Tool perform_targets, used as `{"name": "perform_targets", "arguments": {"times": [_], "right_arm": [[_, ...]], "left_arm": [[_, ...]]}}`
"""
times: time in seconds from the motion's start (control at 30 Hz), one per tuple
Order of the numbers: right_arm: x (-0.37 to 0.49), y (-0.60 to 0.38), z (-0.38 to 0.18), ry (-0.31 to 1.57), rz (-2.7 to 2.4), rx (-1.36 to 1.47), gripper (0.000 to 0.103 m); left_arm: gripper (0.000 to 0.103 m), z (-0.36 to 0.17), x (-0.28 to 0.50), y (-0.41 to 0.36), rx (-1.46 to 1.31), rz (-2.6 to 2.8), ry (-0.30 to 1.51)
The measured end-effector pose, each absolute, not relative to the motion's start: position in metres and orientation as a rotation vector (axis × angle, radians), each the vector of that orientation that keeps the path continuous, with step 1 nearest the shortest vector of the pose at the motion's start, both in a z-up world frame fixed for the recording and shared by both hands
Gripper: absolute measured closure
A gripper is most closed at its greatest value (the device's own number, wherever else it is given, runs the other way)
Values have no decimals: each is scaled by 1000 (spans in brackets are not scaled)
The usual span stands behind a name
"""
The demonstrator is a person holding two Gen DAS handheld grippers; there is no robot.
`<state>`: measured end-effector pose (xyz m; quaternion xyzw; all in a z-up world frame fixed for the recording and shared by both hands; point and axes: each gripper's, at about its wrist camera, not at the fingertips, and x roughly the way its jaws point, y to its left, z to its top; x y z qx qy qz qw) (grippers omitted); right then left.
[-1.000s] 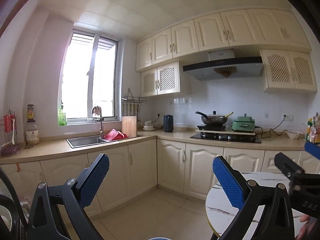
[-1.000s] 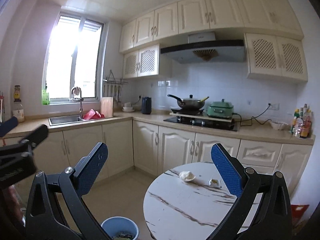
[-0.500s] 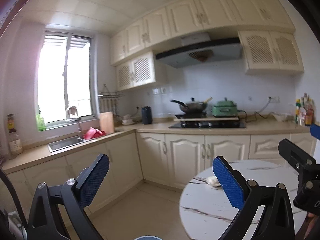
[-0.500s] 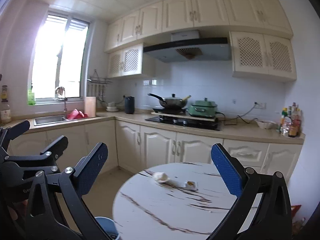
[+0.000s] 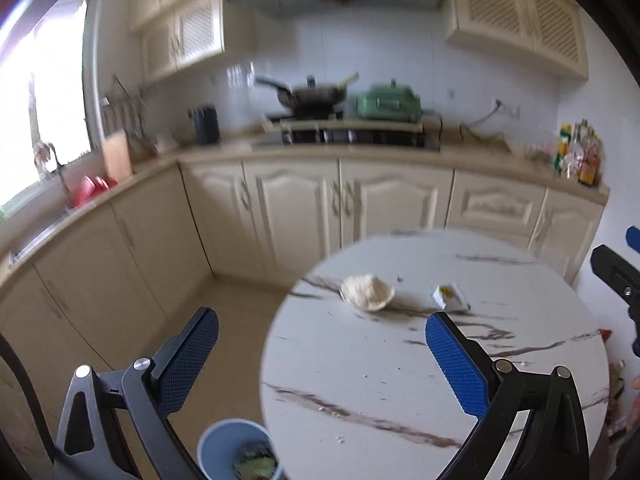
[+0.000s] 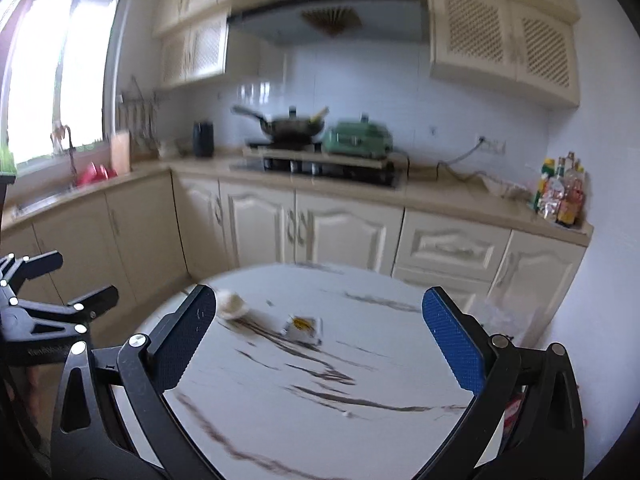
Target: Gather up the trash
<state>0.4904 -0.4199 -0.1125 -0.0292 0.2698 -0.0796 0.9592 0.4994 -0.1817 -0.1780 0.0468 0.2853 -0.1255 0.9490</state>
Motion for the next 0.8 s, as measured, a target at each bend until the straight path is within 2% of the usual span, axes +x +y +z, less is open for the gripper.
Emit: {"name": "perform_targets", "arguments": {"times": [0.27, 0.57, 0.63, 0.67, 0.7, 0.73, 0.8], "right_arm": [[599, -454, -219, 886, -75, 60, 0], [667, -450, -292, 1042, -56, 38, 1], [671, -451, -300, 1061, -54, 37, 18], [671, -452, -303, 1073, -50, 39, 22], [672, -452, -304, 1065, -63, 15, 34], [671, -453, -304, 1062, -66, 1, 41], [669, -454, -302, 1059, -63, -4, 52]], "left_arm": [[1, -184, 615, -197, 110, -290, 723], [1, -202, 679, -187, 90, -332, 793], [1, -204, 694, -189, 64, -368, 815], [1, -207, 701, -190, 50, -383, 832], [1, -208, 713, -193, 34, -400, 852], [1, -218, 710, -189, 24, -410, 862], [1, -223, 722, -192, 2, -438, 885]]}}
